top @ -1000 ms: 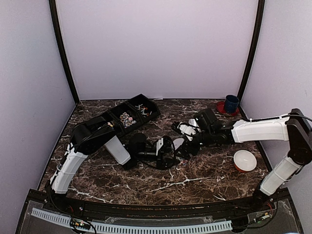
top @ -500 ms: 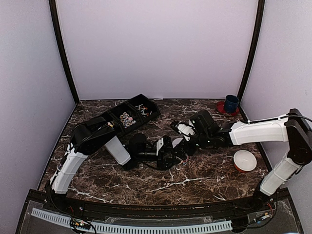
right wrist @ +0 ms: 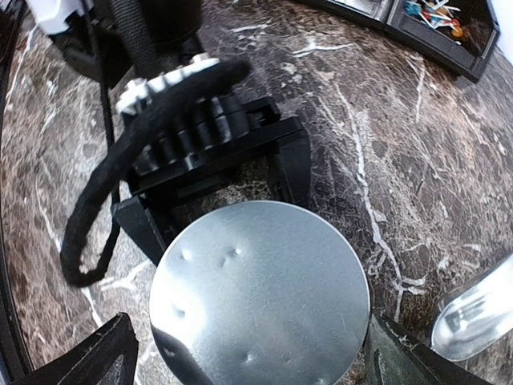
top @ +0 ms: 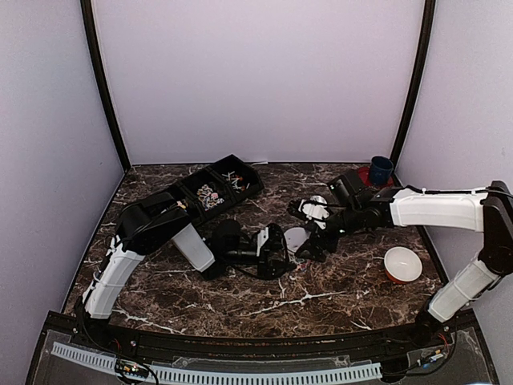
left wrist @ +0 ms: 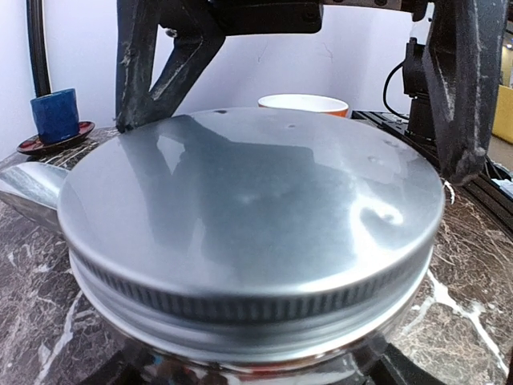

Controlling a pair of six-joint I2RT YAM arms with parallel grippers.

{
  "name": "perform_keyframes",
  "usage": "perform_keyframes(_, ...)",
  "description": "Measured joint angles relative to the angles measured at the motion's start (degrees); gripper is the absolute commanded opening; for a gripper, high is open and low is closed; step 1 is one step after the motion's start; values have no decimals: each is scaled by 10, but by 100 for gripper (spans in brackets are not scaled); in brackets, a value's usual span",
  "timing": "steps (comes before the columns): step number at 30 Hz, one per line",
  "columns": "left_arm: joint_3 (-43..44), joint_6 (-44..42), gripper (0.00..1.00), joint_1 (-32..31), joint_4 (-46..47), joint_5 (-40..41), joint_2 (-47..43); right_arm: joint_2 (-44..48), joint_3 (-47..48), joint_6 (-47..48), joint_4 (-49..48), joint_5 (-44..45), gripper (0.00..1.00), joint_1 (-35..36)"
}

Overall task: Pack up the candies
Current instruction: Screw the bottle lid onto the packing bottle.

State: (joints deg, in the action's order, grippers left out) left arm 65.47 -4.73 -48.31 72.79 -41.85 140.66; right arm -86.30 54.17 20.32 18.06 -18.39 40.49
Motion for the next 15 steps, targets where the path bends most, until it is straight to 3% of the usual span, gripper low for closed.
perform_keyframes(15,0,-4,74,1,-1,-28,0,-34,51,134,50,-64,98,-10)
